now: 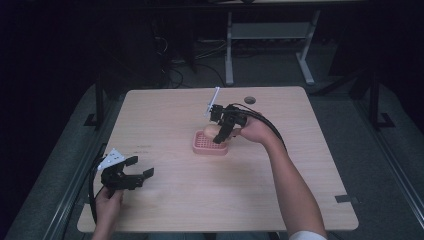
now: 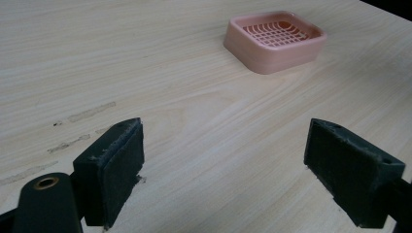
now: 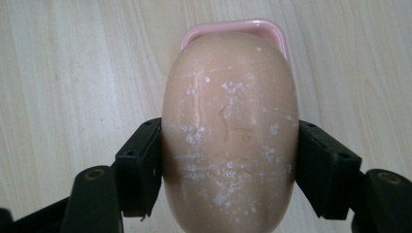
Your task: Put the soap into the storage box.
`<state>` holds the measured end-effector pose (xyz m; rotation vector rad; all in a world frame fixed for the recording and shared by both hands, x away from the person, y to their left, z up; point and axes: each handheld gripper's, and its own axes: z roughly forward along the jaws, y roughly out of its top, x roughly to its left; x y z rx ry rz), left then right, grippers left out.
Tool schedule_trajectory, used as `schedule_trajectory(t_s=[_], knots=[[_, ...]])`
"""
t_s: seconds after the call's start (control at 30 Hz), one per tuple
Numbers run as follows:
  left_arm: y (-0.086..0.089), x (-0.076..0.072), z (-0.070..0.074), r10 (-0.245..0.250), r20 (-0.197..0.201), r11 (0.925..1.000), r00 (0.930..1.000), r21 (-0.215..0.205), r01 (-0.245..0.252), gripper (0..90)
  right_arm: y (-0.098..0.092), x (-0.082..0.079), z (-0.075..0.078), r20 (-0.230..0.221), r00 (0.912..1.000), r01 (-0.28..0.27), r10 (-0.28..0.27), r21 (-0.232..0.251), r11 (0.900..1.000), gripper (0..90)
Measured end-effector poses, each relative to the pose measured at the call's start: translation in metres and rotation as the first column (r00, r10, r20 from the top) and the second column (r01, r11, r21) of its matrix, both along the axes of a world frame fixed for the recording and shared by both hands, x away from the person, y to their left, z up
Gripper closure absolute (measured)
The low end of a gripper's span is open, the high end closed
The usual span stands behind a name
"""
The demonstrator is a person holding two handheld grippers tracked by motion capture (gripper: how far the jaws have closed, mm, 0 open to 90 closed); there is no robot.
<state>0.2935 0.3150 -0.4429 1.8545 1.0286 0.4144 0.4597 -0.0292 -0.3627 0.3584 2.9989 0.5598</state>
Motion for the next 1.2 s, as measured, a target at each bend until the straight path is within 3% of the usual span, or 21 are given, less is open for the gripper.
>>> schedule_trajectory(t_s=[0.1,0.67,1.2], knots=[[0.001,0.000,0.000,-0.001,0.001,1.0000,1.0000,0.004,0.001,14.3,0.003,0.003,-0.001,-0.005,1.0000,0.000,0.000,0.013,1.000,32.0],[0.000,0.000,0.000,0.000,-0.002,1.0000,1.0000,-0.003,0.000,14.3,0.023,0.015,-0.027,-0.044,0.9990,0.001,-0.003,-0.039,0.999,31.9],[0.000,0.000,0.000,0.001,-0.003,1.0000,1.0000,-0.001,-0.001,14.3,0.029,0.024,-0.045,-0.079,0.9968,0.010,-0.013,-0.041,0.999,31.9]])
